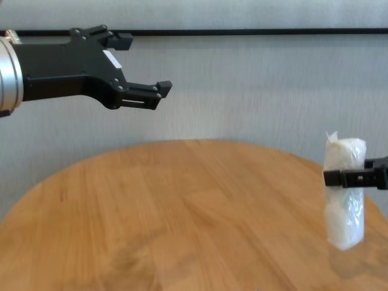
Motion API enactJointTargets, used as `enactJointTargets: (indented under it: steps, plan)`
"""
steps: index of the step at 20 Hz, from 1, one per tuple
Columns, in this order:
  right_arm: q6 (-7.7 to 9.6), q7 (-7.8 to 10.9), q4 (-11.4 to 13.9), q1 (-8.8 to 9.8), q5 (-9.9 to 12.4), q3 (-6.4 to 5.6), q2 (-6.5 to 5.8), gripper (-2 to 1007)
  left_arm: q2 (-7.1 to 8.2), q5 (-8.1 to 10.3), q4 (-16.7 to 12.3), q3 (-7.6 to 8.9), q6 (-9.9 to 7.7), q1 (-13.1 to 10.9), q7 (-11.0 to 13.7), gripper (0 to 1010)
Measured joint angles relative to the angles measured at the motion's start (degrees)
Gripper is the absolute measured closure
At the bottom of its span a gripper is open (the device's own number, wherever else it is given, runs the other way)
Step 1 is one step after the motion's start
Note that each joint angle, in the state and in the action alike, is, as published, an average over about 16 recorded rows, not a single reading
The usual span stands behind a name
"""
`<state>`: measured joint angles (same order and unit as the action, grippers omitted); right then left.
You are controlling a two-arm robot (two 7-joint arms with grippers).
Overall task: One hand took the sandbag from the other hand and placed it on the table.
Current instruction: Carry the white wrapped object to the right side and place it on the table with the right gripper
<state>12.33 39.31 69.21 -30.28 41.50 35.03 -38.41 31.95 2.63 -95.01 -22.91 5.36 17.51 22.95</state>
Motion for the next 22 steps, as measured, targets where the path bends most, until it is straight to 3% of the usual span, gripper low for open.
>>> enactJointTargets:
  steps: [8,22]
  plan:
    - [0.73,-0.04,-2.8,-2.46,-4.7,1.51,0.52,407,0.0,0.0,0.0,0.0,0.0,0.0,0.0,9]
    - [1.86,2.0,-9.0,-5.36,-6.5,1.07,3.85,407,0.0,0.0,0.0,0.0,0.0,0.0,0.0,9]
